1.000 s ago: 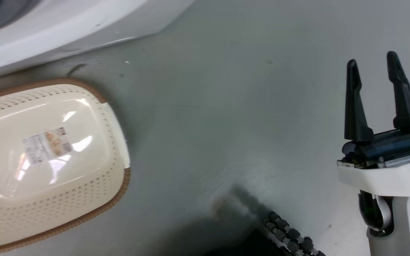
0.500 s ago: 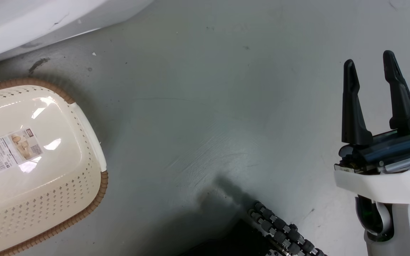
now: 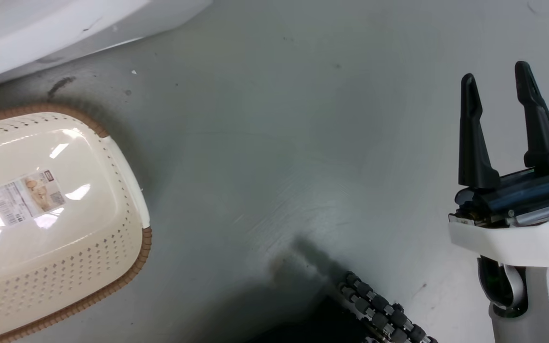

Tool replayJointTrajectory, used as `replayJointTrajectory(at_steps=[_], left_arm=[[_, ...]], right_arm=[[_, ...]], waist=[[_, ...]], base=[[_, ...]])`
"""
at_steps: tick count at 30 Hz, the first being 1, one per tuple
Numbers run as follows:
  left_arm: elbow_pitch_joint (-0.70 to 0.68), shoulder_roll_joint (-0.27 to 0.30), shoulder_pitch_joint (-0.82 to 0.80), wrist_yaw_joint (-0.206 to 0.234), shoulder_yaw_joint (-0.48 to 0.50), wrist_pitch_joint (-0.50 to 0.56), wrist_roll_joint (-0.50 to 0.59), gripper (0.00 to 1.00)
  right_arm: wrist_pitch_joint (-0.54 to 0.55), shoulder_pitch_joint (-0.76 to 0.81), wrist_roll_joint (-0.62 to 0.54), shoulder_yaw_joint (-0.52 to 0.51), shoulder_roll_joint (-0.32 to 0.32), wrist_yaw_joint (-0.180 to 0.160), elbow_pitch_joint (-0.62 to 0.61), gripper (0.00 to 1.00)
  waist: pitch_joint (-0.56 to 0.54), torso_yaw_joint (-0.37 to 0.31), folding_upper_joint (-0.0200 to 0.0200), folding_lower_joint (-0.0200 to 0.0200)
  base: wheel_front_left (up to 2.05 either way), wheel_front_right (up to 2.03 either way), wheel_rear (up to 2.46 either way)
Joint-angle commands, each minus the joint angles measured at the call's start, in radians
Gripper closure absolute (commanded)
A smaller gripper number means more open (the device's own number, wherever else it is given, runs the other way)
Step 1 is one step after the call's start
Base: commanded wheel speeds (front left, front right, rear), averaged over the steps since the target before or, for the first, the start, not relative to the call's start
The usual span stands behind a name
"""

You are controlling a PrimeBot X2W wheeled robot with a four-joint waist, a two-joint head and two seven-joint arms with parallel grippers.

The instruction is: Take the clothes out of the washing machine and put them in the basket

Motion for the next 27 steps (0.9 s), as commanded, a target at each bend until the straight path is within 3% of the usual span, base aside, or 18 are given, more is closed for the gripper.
replayJointTrajectory(at_steps=[1, 11, 27], left_arm=[[0.006, -0.01, 0.005, 0.002, -0.003, -0.036, -0.013, 1.0], [0.051, -0.097, 0.116, 0.002, -0.051, -0.305, -0.125, 1.0], [0.074, -0.235, 0.466, 0.004, -0.092, -0.732, -0.25, 1.0]], right_arm=[[-0.002, -0.016, -0.012, -0.007, 0.002, -0.001, 0.005, 0.0], [-0.002, -0.012, -0.087, -0.061, 0.002, -0.001, 0.026, 0.0], [-0.002, 0.081, -0.194, -0.098, 0.001, -0.001, 0.063, 0.0]], waist=[[-0.02, 0.019, 0.0, -0.0001], [-0.154, 0.123, 0.0, -0.0001], [-0.437, 0.283, 0.0, -0.0001]], base=[[0.0, 0.0, 0.0], [0.0, 0.0, 0.0], [0.0, 0.0, 0.0]])
